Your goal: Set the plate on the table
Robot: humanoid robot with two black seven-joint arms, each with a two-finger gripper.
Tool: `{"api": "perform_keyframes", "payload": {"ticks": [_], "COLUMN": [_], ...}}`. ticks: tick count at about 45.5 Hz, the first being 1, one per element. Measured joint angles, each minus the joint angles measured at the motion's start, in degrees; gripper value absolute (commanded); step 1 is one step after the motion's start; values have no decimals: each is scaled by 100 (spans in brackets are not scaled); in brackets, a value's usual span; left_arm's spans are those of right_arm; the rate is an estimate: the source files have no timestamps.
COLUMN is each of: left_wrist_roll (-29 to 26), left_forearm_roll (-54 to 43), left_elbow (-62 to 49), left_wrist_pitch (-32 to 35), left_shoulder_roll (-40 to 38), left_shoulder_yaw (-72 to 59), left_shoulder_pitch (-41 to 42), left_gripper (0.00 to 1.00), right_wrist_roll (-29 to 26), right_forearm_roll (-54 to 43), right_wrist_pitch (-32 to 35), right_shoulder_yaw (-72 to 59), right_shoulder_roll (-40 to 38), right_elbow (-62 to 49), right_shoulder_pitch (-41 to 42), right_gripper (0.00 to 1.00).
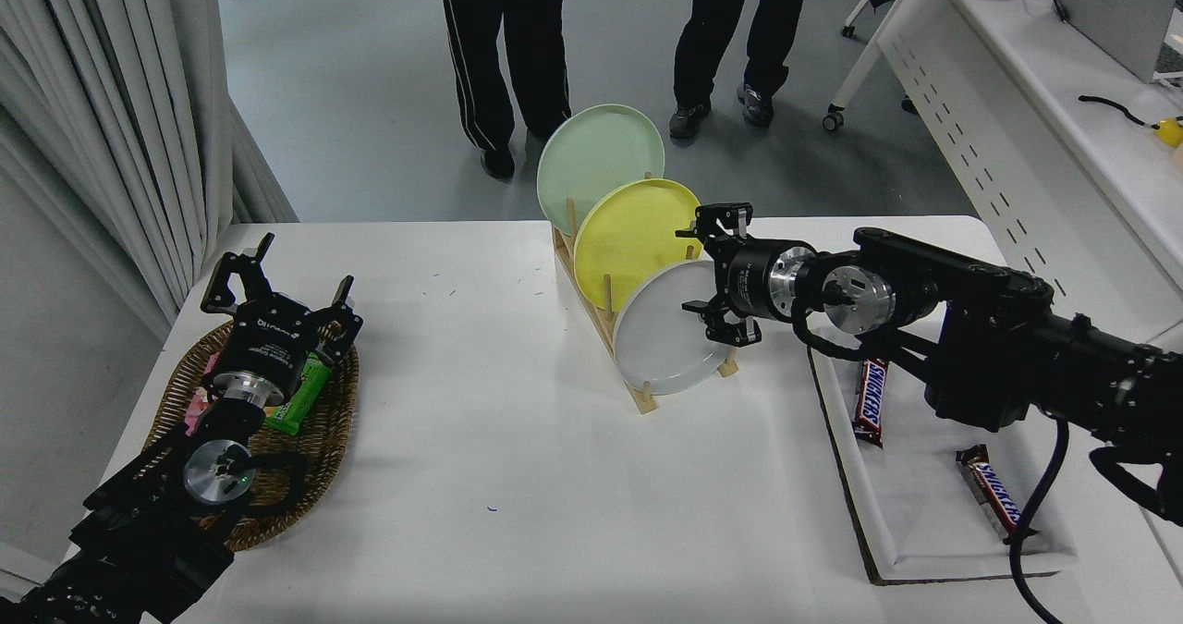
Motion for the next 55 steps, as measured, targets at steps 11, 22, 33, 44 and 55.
{"api": "perform_keyframes", "payload": {"ticks": [11, 22, 33, 44, 55], "left_wrist_roll": [0, 0, 0, 0, 0], "left_forearm_roll": [0, 0, 0, 0, 0], "left_elbow": [0, 0, 0, 0, 0], "left_wrist_pitch": [0, 0, 0, 0, 0], "left_shoulder_roll": [0, 0, 0, 0, 0], "left_shoulder_yaw": [0, 0, 0, -2, -2], "left_shoulder_pitch": [0, 0, 0, 0, 0], "left_gripper": [100, 100, 100, 100, 100], "right_wrist_roll": [-12, -46, -162, -201, -208], "right_forearm_roll": [24, 33, 33, 28, 28], "right_wrist_pitch": [16, 25, 27, 28, 29], "right_shoulder_yaw": [13, 60, 96, 111, 123], "right_shoulder_roll": [4, -9, -24, -25, 6], "right_elbow": [-20, -25, -32, -57, -151], "right_shoulder_pitch": [39, 68, 78, 78, 91], "right_gripper": [56, 52, 42, 42, 33]}}
